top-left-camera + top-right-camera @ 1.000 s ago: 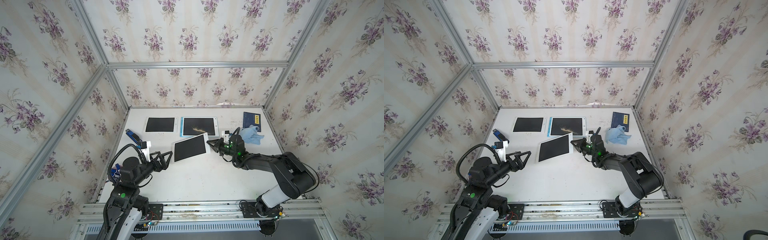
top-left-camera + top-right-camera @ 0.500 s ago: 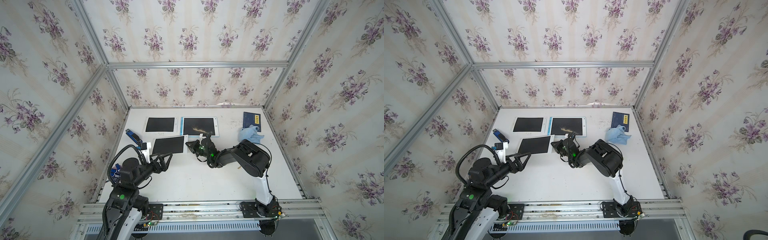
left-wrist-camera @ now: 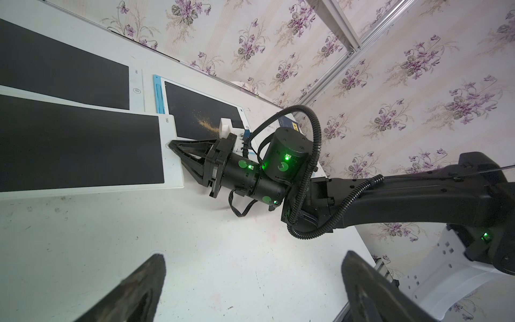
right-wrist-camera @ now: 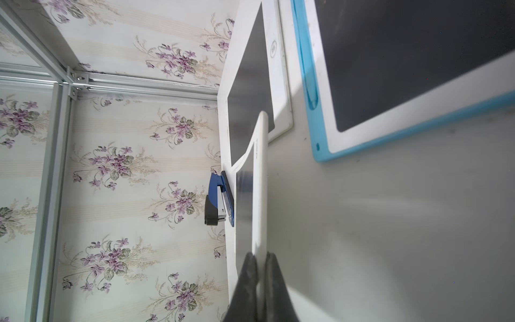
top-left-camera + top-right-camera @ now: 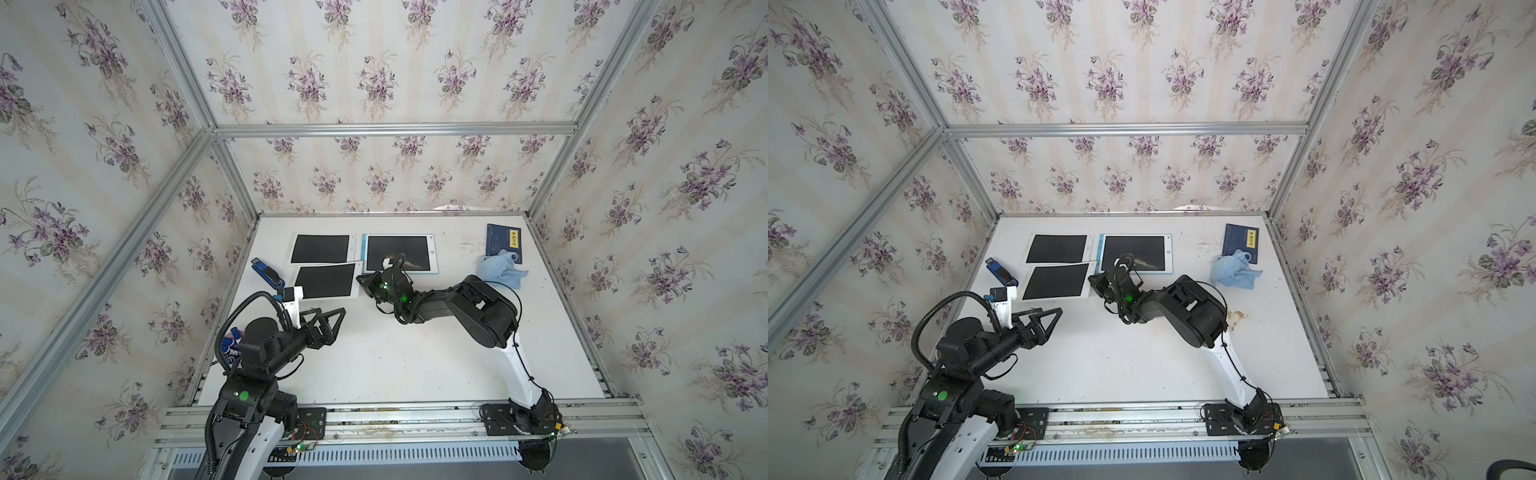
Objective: Wipe the drawing tablet
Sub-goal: Place the drawing tablet at the center of the board.
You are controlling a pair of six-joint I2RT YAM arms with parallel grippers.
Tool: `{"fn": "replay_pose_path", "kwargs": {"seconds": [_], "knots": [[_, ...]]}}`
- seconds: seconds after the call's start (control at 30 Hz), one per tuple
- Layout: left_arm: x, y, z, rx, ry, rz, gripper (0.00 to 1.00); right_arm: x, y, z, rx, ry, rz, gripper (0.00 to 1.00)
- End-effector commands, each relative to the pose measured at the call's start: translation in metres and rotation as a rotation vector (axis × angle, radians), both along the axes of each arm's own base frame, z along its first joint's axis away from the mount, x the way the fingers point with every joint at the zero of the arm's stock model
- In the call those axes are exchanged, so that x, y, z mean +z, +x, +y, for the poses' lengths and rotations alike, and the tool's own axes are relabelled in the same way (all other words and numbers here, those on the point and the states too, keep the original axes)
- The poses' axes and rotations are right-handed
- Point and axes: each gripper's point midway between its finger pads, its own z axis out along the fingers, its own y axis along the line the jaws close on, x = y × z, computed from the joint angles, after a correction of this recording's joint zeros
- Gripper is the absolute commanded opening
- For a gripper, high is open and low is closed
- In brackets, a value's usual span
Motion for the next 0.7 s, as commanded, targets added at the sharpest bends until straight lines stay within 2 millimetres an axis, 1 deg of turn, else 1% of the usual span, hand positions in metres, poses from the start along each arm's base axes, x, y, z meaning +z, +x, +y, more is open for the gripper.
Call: {"fn": "replay_pose_path", "kwargs": {"seconds": [0.0, 0.1, 0.2, 0.33, 0.43, 0.53, 0.57, 0.6, 0.67], "knots": [[0.0, 0.0, 0.001, 0.0, 0.019, -0.014, 1.0, -0.03, -0.012, -0.003, 0.038, -0.094, 0.063, 0.0], [0.0, 0.0, 0.002, 0.004, 0.023, -0.016, 1.0, -0.038, -0.018, -0.004, 0.054, -0.106, 0.083, 0.0], [0.0, 0.0, 0.003, 0.01, 0.027, -0.017, 1.0, -0.046, -0.029, -0.006, 0.07, -0.118, 0.103, 0.0], [-0.001, 0.001, 0.004, 0.015, 0.032, -0.018, 1.0, -0.056, -0.043, -0.006, 0.096, -0.134, 0.12, 0.08], [-0.001, 0.001, 0.004, 0.016, 0.033, -0.019, 1.0, -0.061, -0.049, -0.007, 0.106, -0.14, 0.134, 0.11], [-0.001, 0.001, 0.005, 0.02, 0.034, -0.017, 1.0, -0.065, -0.055, -0.008, 0.116, -0.151, 0.146, 0.24], [-0.001, 0.001, 0.005, 0.02, 0.034, -0.017, 1.0, -0.066, -0.057, -0.009, 0.115, -0.156, 0.147, 0.32], [-0.002, 0.001, 0.005, 0.022, 0.034, -0.016, 1.0, -0.066, -0.057, -0.011, 0.113, -0.162, 0.149, 0.37], [-0.002, 0.002, 0.005, 0.025, 0.03, -0.012, 1.0, -0.066, -0.058, -0.014, 0.107, -0.182, 0.15, 0.53]]}}
